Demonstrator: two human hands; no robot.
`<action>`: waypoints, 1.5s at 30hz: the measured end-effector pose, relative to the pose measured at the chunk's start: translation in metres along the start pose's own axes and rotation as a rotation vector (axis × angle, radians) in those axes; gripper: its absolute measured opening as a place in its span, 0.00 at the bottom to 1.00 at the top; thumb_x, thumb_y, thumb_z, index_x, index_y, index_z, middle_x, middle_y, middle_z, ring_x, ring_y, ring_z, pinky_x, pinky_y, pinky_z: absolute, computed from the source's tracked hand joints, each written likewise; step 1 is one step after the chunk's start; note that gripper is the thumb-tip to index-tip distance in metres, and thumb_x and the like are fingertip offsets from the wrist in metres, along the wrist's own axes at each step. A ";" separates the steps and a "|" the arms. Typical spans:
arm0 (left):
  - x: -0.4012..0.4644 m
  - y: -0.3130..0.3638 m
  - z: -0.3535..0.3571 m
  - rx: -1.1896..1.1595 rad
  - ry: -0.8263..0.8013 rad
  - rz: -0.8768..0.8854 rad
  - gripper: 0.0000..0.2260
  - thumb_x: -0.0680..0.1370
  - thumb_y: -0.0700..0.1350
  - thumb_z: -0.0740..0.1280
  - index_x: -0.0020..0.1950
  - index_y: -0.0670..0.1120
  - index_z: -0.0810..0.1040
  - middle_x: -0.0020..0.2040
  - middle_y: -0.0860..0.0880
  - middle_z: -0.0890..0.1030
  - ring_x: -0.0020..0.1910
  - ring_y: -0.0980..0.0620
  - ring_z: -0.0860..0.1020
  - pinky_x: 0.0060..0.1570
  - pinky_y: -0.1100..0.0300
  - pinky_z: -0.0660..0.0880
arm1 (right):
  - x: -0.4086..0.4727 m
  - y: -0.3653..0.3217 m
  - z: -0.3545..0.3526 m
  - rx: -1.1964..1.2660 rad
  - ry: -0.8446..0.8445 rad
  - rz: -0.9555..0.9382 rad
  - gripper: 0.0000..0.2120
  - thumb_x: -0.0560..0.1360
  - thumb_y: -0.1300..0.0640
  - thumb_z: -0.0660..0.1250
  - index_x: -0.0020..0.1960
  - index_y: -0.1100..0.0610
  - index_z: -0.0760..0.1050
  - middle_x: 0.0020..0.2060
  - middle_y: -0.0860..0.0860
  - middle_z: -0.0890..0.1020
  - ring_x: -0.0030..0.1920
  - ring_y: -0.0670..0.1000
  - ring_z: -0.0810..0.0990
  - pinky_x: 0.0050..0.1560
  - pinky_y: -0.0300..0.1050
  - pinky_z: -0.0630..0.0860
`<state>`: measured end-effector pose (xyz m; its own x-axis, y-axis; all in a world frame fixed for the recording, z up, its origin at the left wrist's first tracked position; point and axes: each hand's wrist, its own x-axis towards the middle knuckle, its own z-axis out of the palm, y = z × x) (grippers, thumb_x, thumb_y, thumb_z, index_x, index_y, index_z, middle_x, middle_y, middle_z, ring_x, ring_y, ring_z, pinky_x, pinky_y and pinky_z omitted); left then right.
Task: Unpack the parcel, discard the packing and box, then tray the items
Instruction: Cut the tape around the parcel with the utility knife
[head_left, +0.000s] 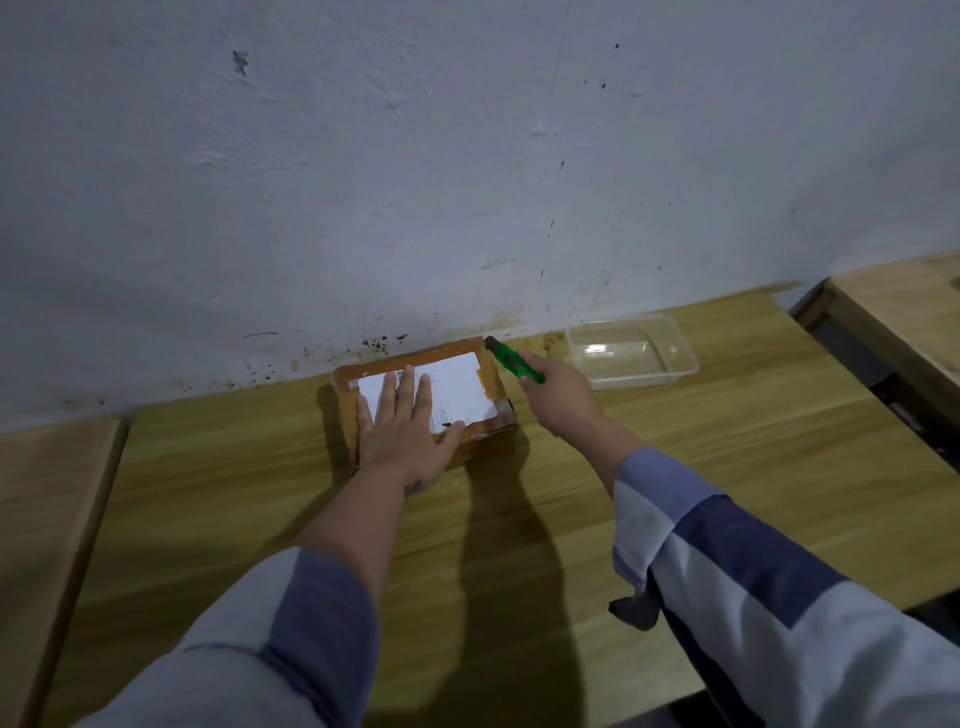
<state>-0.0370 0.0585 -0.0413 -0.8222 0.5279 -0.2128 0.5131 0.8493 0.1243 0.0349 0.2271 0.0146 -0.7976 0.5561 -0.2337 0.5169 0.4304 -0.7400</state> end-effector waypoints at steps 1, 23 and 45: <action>0.000 0.000 0.000 0.000 0.004 -0.002 0.35 0.78 0.67 0.43 0.78 0.51 0.37 0.77 0.49 0.33 0.75 0.48 0.31 0.72 0.42 0.34 | 0.000 -0.003 -0.002 -0.046 0.007 -0.011 0.21 0.80 0.59 0.56 0.72 0.49 0.65 0.61 0.57 0.78 0.48 0.55 0.78 0.38 0.42 0.74; 0.000 0.006 0.002 -0.020 -0.002 -0.052 0.34 0.78 0.66 0.45 0.78 0.51 0.38 0.78 0.50 0.34 0.76 0.49 0.32 0.71 0.43 0.33 | -0.047 0.002 -0.010 -0.288 -0.059 -0.007 0.25 0.77 0.64 0.56 0.72 0.48 0.65 0.61 0.57 0.78 0.52 0.57 0.79 0.42 0.45 0.74; -0.005 0.008 0.003 -0.035 0.002 -0.055 0.34 0.78 0.66 0.45 0.78 0.51 0.39 0.78 0.49 0.35 0.76 0.48 0.33 0.72 0.43 0.34 | -0.100 0.037 0.005 -0.117 0.101 0.009 0.24 0.78 0.57 0.58 0.72 0.43 0.63 0.49 0.54 0.82 0.41 0.52 0.80 0.38 0.46 0.79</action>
<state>-0.0282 0.0621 -0.0417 -0.8497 0.4801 -0.2181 0.4580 0.8769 0.1463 0.1322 0.1834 0.0076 -0.7601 0.6270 -0.1709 0.5616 0.5014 -0.6582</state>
